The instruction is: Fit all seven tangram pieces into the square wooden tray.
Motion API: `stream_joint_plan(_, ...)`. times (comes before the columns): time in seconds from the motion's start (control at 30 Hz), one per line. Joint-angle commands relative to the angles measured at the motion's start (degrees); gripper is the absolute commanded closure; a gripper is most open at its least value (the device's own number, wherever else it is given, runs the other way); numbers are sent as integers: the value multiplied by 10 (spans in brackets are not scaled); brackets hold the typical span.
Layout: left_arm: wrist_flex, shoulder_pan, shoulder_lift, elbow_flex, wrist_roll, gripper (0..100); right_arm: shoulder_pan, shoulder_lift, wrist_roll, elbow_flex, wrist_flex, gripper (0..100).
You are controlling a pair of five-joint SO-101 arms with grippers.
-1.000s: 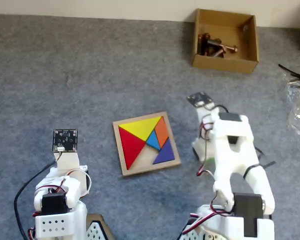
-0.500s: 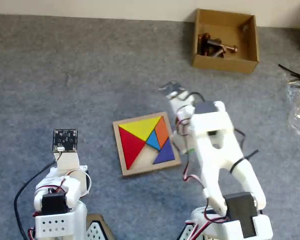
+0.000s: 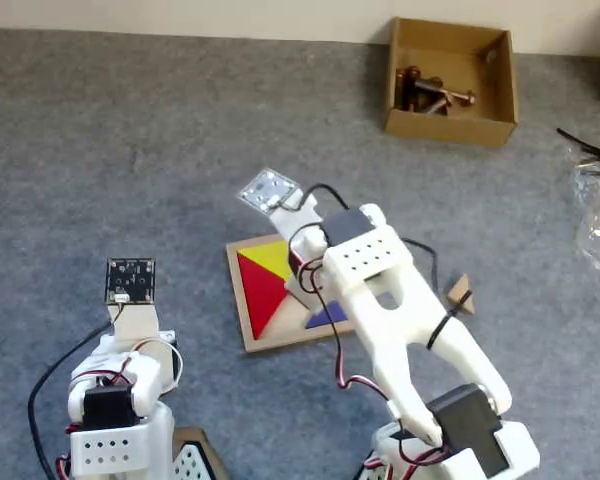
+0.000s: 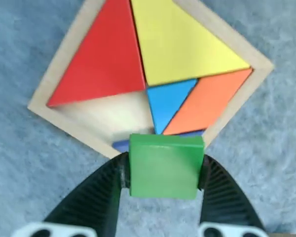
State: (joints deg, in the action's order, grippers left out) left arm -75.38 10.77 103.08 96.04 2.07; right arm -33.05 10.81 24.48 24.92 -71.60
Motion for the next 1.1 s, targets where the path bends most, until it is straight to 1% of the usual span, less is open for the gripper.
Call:
stream_joint_plan(0.0, -4, 5, -4, 12, 1, 995, -14, -26, -31, -72, -5, 850)
stream_joint_plan(0.13, -4, 5, -4, 12, 1, 995, -30, -85, -34, -121, -8, 850)
stream_joint_plan(0.3, -4, 5, -4, 12, 1, 995, -67, -91, -34, -124, -4, 850)
stream_joint_plan(0.4, -4, 5, -4, 12, 1, 995, -74, -95, -33, -100, -1, 850)
stream_joint_plan(0.53, -4, 5, -4, 12, 1, 995, -84, -91, -33, -37, 45, 850)
stream_joint_plan(0.6, -4, 5, -4, 12, 1, 995, -84, -91, -18, -15, 54, 850)
stream_joint_plan(0.83, -4, 5, -4, 12, 1, 995, -82, -95, 2, 1, 60, 850)
stream_joint_plan(0.93, -4, 5, -4, 12, 1, 995, -83, -95, 28, 20, 70, 850)
stream_joint_plan(1.07, -4, 5, -4, 12, 1, 995, -83, -95, 33, 45, 88, 850)
